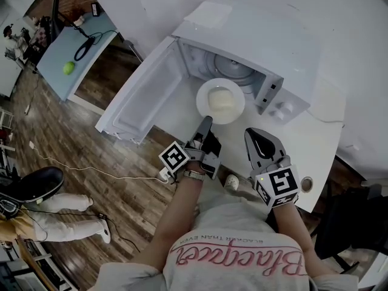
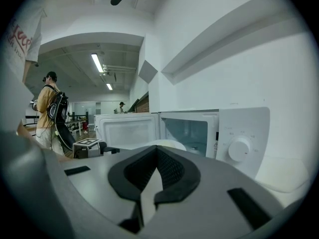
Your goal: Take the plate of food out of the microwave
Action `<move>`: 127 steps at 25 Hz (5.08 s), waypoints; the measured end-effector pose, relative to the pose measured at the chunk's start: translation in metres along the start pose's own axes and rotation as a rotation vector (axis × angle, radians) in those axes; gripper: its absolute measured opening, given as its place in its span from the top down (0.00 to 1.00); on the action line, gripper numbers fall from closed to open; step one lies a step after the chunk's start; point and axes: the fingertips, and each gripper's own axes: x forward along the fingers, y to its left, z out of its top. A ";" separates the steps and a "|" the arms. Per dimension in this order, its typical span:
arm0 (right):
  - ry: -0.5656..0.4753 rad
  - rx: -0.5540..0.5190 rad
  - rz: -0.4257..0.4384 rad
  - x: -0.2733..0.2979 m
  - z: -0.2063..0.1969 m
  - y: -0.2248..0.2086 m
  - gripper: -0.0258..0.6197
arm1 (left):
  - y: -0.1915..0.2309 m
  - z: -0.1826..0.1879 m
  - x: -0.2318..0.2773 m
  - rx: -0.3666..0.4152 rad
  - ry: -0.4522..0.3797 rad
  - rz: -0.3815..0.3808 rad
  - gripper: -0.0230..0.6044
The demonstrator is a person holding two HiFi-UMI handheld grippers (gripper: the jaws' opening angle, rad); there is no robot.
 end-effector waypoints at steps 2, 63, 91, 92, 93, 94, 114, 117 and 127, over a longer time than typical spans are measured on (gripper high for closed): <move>-0.008 -0.006 0.004 -0.003 0.001 0.001 0.94 | -0.004 -0.003 -0.003 0.000 0.000 -0.007 0.94; -0.105 -0.027 -0.081 0.003 0.084 0.012 0.94 | -0.108 0.016 0.000 -0.022 0.118 -0.111 0.94; -0.177 -0.053 -0.154 0.013 0.122 0.002 0.94 | -0.165 0.019 0.046 -0.077 0.219 -0.205 0.94; -0.176 -0.058 -0.158 0.013 0.122 0.002 0.94 | -0.167 0.019 0.048 -0.079 0.221 -0.207 0.94; -0.176 -0.061 -0.162 0.012 0.123 0.002 0.94 | -0.168 0.018 0.049 -0.081 0.223 -0.209 0.94; -0.176 -0.062 -0.168 0.012 0.123 0.001 0.94 | -0.169 0.017 0.050 -0.083 0.225 -0.212 0.94; -0.170 -0.116 -0.210 0.007 0.125 -0.003 0.94 | -0.183 0.010 0.065 -0.088 0.255 -0.265 0.94; -0.170 -0.116 -0.219 0.006 0.126 -0.004 0.94 | -0.185 0.009 0.065 -0.087 0.262 -0.270 0.94; -0.185 -0.098 -0.233 0.004 0.126 -0.006 0.94 | -0.188 0.006 0.065 -0.086 0.284 -0.276 0.94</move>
